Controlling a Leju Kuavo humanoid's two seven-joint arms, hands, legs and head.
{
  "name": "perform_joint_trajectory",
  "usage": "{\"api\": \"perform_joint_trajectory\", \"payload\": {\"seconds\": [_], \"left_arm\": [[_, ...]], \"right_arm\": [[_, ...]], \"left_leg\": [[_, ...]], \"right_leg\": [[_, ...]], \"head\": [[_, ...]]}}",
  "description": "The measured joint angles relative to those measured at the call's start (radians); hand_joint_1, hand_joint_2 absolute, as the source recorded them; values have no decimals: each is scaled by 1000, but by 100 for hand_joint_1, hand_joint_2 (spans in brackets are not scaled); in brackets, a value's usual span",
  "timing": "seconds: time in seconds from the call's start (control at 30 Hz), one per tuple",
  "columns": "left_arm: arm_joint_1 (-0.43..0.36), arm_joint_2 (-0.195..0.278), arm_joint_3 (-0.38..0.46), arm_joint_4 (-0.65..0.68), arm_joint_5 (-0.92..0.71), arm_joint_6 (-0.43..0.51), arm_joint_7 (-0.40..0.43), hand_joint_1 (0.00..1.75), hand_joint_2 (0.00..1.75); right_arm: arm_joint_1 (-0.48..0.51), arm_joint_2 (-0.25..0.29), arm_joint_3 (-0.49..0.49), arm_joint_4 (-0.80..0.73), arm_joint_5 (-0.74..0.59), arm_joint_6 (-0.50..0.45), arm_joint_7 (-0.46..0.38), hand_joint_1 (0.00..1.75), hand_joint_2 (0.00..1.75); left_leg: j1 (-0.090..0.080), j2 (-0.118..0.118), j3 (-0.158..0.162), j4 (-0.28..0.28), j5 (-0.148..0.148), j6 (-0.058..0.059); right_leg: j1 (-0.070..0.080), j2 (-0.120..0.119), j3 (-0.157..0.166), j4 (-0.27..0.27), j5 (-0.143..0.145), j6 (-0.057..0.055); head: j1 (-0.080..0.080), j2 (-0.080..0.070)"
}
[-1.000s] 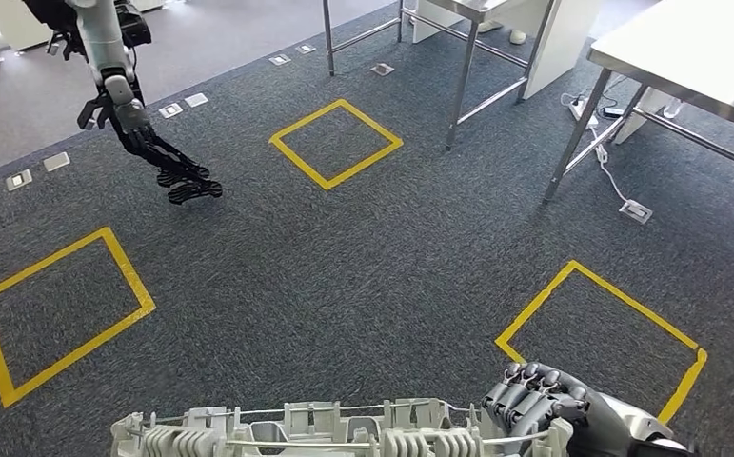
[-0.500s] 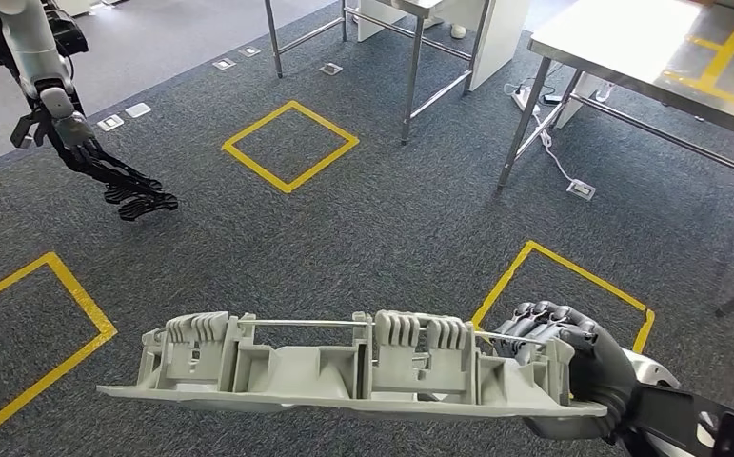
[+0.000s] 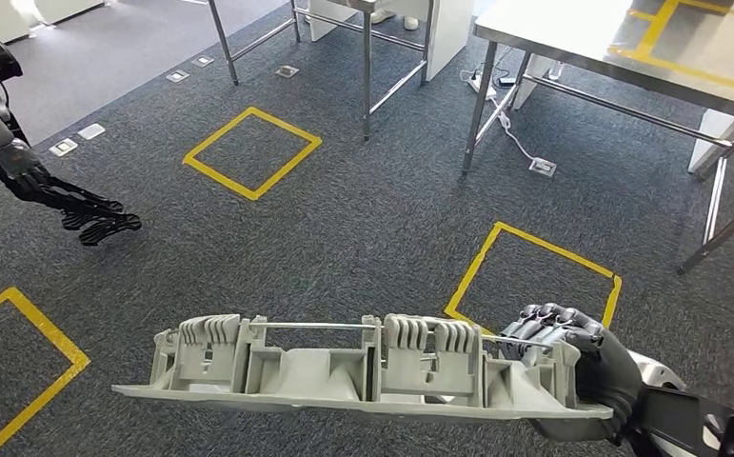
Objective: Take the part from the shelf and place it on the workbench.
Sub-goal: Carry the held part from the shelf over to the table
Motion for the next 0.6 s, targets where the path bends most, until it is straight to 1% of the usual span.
{"api": "perform_joint_trajectory", "payload": {"seconds": [0.03,0.07,0.1,0.13,0.17,0.2,0.23,0.27,0.3,0.33,0.37,0.4,0.43,0.47,0.5,0.53,0.57,0.6], "left_arm": [[0,0,0,0,0,-1,-1,0,175],[1,0,0,0,0,-1,-2,0,175],[3,1,0,0,1,-2,-2,0,175],[5,2,0,0,2,-2,-2,0,175],[6,2,0,0,2,-2,-3,0,175],[6,2,0,0,3,-2,-4,0,175],[6,2,0,0,3,-2,-5,0,175],[5,3,0,0,3,-2,-7,0,175],[4,3,0,0,3,-2,-7,0,175],[4,3,0,0,3,-2,-7,0,175],[3,3,0,0,3,-3,-8,0,175],[3,3,0,0,3,-3,-7,0,175],[2,2,0,0,3,-4,-7,0,175],[2,2,0,0,3,-5,-6,0,175],[1,1,0,0,3,-5,-5,0,175],[1,1,0,0,3,-5,-5,0,175],[2,2,0,0,3,-5,-5,0,175],[3,2,0,0,3,-5,-4,0,175]], "right_arm": [[-2,0,1,1,0,2,0,175,175],[-4,1,2,3,0,3,-1,175,175],[-5,2,3,7,-1,5,-1,175,175],[-7,4,5,10,-3,7,0,175,175],[-9,5,7,14,-6,10,1,175,175],[-13,6,9,18,-10,13,5,175,175],[-19,8,11,21,-14,15,10,175,175],[-26,11,13,24,-18,16,16,175,175],[-33,13,14,27,-22,17,22,175,175],[-40,15,16,28,-26,17,27,175,175],[-45,17,17,30,-30,17,32,175,175],[-49,19,19,31,-33,18,36,175,175],[-52,19,20,32,-37,19,39,175,175],[-53,20,21,33,-39,19,40,175,175],[-56,20,22,34,-40,19,41,175,175],[-60,20,23,36,-41,20,42,175,175],[-63,21,24,37,-42,20,42,175,175],[-65,23,24,40,-42,20,43,175,175]], "left_leg": [[2,-22,-20,45,-27,-6],[4,-41,-49,109,-60,-10],[5,-50,-84,183,-93,-13],[6,-52,-113,241,-112,-15],[7,-53,-128,267,-111,-16],[9,-54,-123,252,-90,-17],[12,-58,-98,197,-54,-18],[16,-72,-63,121,-16,-19],[19,-89,-31,53,10,-18],[21,-103,-11,6,24,-15],[20,-111,-3,-16,26,-9],[17,-108,-3,-18,25,0],[17,-100,-4,-19,28,9],[16,-91,-3,-21,31,18],[17,-83,-3,-23,34,26],[18,-74,-3,-26,37,32],[16,-65,-4,-26,38,35],[14,-56,-6,-25,38,37]], "right_leg": [[-4,7,1,-2,2,-4],[-4,14,0,-2,3,-7],[-5,22,-2,-2,3,-8],[-5,31,-3,-2,3,-8],[-6,41,-3,-1,4,-7],[-7,51,-3,0,5,-6],[-9,61,-3,1,5,-4],[-10,70,-3,3,6,0],[-11,81,-5,6,6,6],[-10,90,-8,8,7,14],[-10,98,-12,8,9,21],[-11,106,-15,6,12,30],[-13,111,-16,4,15,37],[-13,105,-19,10,12,42],[-13,89,-29,29,0,46],[-12,69,-47,70,-24,48],[-10,47,-74,130,-57,50],[-9,35,-106,198,-92,51]], "head": [[-2,0],[-4,0],[-6,0],[-7,0],[-7,0],[-8,0],[-8,0],[-9,0],[-10,0],[-10,0],[-11,0],[-11,0],[-11,0],[-10,0],[-7,0],[-4,0],[-1,0],[2,0]]}}
